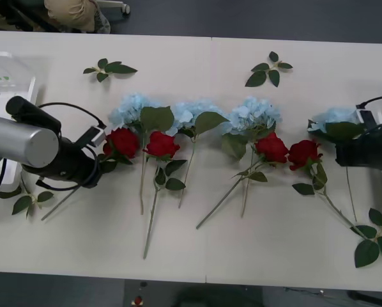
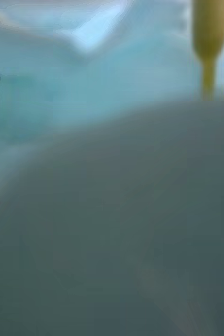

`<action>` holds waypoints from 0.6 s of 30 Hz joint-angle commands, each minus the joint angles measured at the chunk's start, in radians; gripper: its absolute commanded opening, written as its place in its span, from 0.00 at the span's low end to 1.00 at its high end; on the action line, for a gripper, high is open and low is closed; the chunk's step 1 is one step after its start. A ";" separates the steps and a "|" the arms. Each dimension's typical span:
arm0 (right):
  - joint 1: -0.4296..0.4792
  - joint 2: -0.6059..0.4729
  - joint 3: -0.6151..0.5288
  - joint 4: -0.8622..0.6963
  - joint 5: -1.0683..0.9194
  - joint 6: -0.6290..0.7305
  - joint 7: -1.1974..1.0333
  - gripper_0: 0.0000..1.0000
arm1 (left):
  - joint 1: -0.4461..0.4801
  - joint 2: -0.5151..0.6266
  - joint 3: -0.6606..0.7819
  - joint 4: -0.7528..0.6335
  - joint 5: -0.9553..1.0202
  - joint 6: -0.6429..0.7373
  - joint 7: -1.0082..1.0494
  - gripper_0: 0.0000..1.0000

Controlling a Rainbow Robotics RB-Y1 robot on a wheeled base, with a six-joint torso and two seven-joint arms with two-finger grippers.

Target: Put the red flowers into the right box and the blue flowers into the left box

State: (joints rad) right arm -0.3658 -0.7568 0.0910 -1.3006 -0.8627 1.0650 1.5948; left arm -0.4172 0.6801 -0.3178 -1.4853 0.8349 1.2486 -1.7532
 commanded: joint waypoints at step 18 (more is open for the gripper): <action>0.116 0.019 -0.634 -0.253 -0.614 0.351 0.858 0.00 | 0.236 0.039 0.556 -0.418 0.698 0.144 -0.265 0.00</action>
State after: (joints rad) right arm -0.2723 -0.7546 -0.4974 -1.4838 -1.4360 1.4048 2.3491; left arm -0.1997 0.6825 0.2432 -1.8911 1.4475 1.4117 -1.9302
